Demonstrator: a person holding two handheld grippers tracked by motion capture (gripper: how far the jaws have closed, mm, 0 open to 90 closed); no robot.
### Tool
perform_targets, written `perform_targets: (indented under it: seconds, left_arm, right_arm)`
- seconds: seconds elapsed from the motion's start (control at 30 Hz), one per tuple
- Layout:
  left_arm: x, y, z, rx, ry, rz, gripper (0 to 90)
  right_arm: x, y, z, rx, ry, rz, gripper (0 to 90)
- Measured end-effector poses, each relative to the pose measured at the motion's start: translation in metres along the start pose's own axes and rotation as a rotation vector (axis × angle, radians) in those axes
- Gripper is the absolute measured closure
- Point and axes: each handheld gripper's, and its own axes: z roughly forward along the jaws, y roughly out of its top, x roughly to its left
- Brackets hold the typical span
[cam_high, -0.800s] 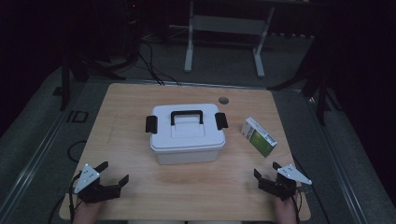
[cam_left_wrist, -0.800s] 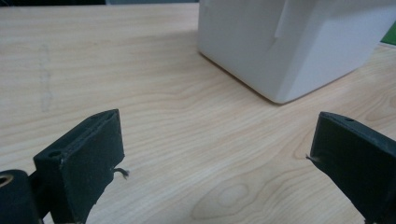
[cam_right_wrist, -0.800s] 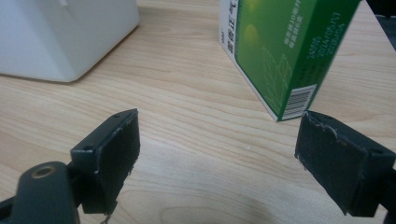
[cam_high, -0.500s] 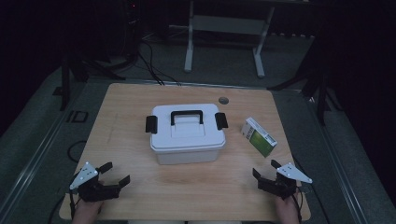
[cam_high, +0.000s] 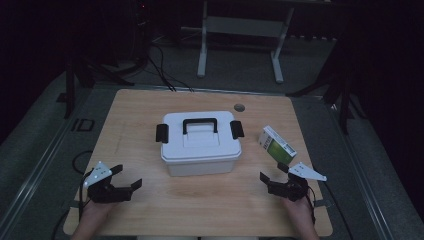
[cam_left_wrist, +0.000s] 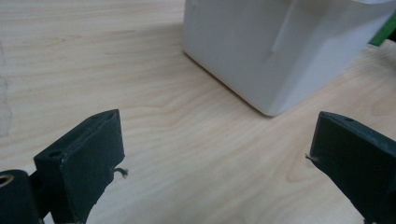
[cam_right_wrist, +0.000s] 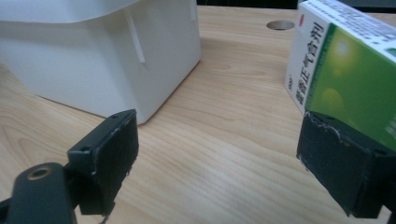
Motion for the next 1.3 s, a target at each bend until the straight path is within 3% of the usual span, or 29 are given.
perform_targets:
  seconds: [0.17,0.23,0.3,0.33,0.4,0.43,0.47,0.5,0.6,0.73,0.8,0.87,1.07,1.2,1.3]
  left_arm:
    - [0.002,0.010,0.010,0.002,0.002,0.020,5.9]
    - [0.001,0.013,0.014,-0.001,0.020,0.035,13.2]
    - [0.002,0.016,0.018,-0.003,0.022,0.033,14.6]
    - [0.003,0.017,0.021,-0.001,0.015,0.037,20.7]
    - [0.003,0.021,0.027,0.015,0.021,0.045,21.5]
    - [0.003,0.022,0.029,0.019,0.019,0.050,33.6]
    - [0.002,0.023,0.032,0.017,0.023,0.052,33.6]
    - [0.002,0.025,0.035,0.025,0.017,0.050,41.2]
    - [0.002,0.030,0.044,0.028,0.001,0.055,55.2]
    - [0.002,0.037,0.058,0.049,0.014,0.085,64.8]
    - [0.005,0.040,0.064,0.053,0.015,0.072,70.4]
    - [0.006,0.043,0.070,0.053,0.012,0.069,73.9]
    - [0.004,0.050,0.085,0.079,0.015,0.121,82.8]
    - [0.005,0.055,0.094,0.074,-0.021,0.065,89.0]
    - [0.003,0.058,0.100,0.066,-0.010,0.072,89.9]
  right_arm:
    - [0.000,0.006,0.014,0.025,-0.012,-0.017,14.9]
    - [0.000,0.011,0.023,0.033,-0.020,-0.034,17.9]
    - [0.000,0.014,0.028,0.037,-0.019,-0.037,21.3]
    - [-0.001,0.016,0.033,0.037,-0.029,-0.050,24.7]
    - [-0.001,0.018,0.036,0.036,-0.030,-0.050,26.5]
    - [-0.003,0.020,0.041,0.033,-0.031,-0.044,34.9]
    - [-0.003,0.020,0.041,0.033,-0.031,-0.044,34.9]
    - [-0.003,0.023,0.047,0.041,-0.035,-0.048,42.0]
    - [-0.002,0.028,0.056,0.053,-0.043,-0.066,50.7]
    - [0.000,0.032,0.065,0.064,-0.040,-0.078,58.2]
    - [0.002,0.035,0.073,0.070,-0.028,-0.082,61.6]
    - [0.004,0.037,0.080,0.076,-0.020,-0.089,63.9]
    - [0.011,0.043,0.099,0.084,-0.005,-0.102,74.3]
    - [0.014,0.049,0.108,0.084,0.015,-0.089,84.9]
    - [0.016,0.052,0.114,0.085,0.021,-0.099,89.6]
